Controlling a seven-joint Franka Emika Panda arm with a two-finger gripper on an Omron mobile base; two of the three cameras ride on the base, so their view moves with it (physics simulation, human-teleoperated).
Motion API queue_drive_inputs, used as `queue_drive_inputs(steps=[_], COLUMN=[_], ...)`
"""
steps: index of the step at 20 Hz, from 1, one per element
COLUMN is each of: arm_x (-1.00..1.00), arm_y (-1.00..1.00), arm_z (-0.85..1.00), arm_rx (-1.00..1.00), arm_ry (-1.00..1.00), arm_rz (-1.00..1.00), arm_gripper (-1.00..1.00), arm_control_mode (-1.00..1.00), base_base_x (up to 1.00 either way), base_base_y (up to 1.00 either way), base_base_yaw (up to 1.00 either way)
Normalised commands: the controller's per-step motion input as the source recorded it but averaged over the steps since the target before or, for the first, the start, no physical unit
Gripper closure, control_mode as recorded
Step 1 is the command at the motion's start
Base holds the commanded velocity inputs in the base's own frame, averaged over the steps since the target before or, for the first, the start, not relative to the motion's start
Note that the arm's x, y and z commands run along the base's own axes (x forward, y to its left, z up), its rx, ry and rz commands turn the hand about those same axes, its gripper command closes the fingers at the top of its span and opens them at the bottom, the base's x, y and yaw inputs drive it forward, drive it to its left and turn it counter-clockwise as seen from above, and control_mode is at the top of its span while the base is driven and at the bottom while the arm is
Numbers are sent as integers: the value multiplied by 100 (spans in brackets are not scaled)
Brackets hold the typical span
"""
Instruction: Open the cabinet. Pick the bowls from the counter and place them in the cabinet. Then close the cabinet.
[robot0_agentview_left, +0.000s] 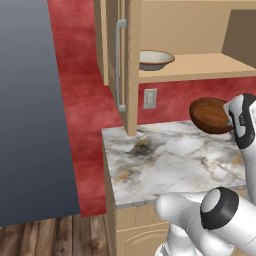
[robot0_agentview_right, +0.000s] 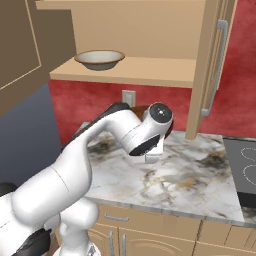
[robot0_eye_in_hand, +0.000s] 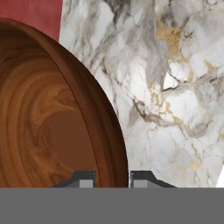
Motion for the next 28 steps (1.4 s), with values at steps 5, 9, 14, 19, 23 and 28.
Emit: queue_drive_inputs(steps=[5,9,14,19,23,28], arm_x=[-7,-10,-13,-12,-2,0], arm_y=[0,0,0,0,0,1], arm_z=[59,57,52,47,42,40], arm_rx=[0,0,0,0,0,0], arm_ry=[-1,-3,-4,-4,-6,-9], arm_rz=[-3,-4,-5,-5,-3,-3], arm_gripper=[100,100,100,100,100,100], arm_control_mode=[-100,-100,-100,-100,-100,-100], base_base_x=[0,0,0,0,0,0], base_base_y=[0,0,0,0,0,0], base_base_yaw=[0,0,0,0,0,0])
